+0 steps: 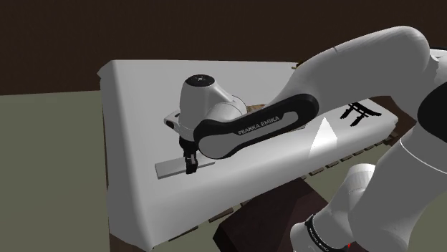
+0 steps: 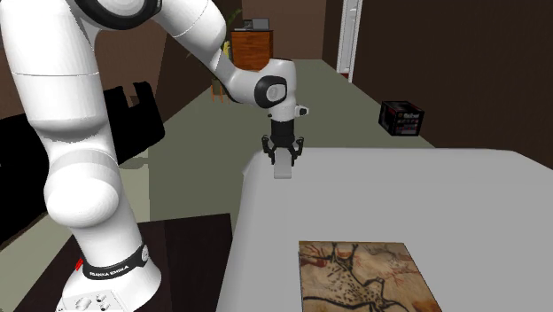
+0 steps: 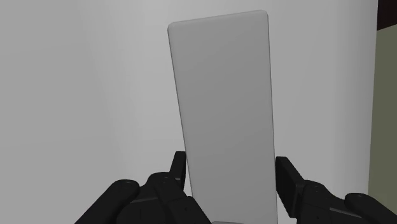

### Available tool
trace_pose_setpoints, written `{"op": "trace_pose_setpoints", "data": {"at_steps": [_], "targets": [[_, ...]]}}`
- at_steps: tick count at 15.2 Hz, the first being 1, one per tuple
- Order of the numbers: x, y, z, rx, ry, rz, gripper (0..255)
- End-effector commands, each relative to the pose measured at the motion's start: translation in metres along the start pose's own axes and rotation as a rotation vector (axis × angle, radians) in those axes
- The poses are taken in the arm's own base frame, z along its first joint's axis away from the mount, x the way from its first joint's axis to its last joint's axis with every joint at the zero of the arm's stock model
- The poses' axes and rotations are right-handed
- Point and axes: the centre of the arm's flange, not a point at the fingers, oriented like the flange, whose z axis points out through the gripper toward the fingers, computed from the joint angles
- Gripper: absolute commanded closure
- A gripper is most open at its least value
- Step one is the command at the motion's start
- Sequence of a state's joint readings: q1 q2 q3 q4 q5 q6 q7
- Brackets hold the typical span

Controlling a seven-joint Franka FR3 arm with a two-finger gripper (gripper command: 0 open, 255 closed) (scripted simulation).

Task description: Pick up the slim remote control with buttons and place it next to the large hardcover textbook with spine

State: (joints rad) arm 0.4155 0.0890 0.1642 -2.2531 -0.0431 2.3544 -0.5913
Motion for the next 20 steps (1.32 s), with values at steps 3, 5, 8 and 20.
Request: {"op": "trace_pose_setpoints", "data": {"at_steps": [3, 5, 8, 20], "targets": [[0.0, 0.0, 0.001, 0.001, -0.001, 0.001, 255], [0.0, 0.0, 0.001, 0.001, -0.001, 0.0, 255], [0.0, 0.0, -0.015, 0.001, -0.001, 0.0, 255], [0.0, 0.001, -0.078, 0.001, -0.001, 0.0, 255]]}}
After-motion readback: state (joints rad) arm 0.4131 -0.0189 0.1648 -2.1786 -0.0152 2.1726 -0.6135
